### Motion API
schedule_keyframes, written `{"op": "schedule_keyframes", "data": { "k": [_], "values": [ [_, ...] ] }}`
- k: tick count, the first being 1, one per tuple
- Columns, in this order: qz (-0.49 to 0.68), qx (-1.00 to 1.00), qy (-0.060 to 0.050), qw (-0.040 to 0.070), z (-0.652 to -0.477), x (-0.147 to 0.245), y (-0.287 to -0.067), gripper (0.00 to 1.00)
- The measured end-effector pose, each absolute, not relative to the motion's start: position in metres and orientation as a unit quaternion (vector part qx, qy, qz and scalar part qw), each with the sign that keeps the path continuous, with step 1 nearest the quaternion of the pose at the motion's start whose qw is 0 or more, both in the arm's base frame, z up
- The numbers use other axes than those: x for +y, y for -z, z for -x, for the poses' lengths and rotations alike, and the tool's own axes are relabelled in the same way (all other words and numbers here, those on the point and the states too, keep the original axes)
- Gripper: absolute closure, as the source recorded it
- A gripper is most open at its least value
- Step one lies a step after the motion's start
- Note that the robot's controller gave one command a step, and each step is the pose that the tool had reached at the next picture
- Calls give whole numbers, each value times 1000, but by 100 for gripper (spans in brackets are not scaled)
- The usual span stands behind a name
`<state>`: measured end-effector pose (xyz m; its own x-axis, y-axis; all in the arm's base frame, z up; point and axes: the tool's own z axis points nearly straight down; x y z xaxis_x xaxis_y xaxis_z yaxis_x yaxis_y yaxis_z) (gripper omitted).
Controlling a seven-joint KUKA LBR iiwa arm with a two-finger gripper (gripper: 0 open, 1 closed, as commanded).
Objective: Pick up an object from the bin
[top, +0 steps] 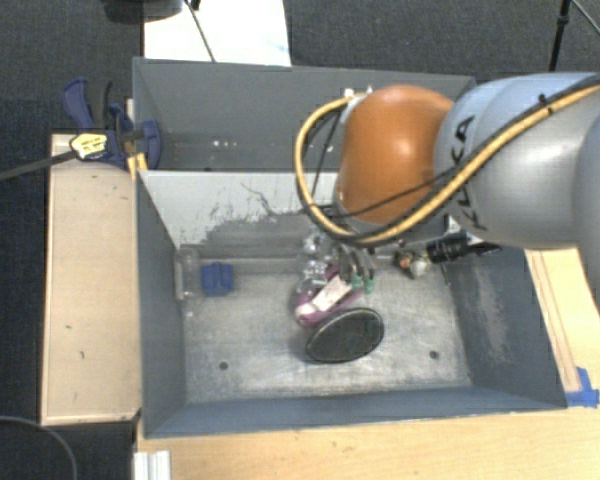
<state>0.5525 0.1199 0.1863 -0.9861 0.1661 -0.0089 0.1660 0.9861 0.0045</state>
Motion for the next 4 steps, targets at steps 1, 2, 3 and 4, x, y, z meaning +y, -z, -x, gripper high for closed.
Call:
{"op": "schedule_keyframes", "data": {
  "k": [1, 2, 3, 4],
  "values": [
    [-85, 996, -1, 1, -551, 119, -181, 0],
    [75, 997, 0, 0, -562, 71, -80, 0],
    [73, 997, -1, 1, -563, 72, -81, 100],
    [71, 997, -1, 1, -563, 72, -81, 0]
  ]
}}
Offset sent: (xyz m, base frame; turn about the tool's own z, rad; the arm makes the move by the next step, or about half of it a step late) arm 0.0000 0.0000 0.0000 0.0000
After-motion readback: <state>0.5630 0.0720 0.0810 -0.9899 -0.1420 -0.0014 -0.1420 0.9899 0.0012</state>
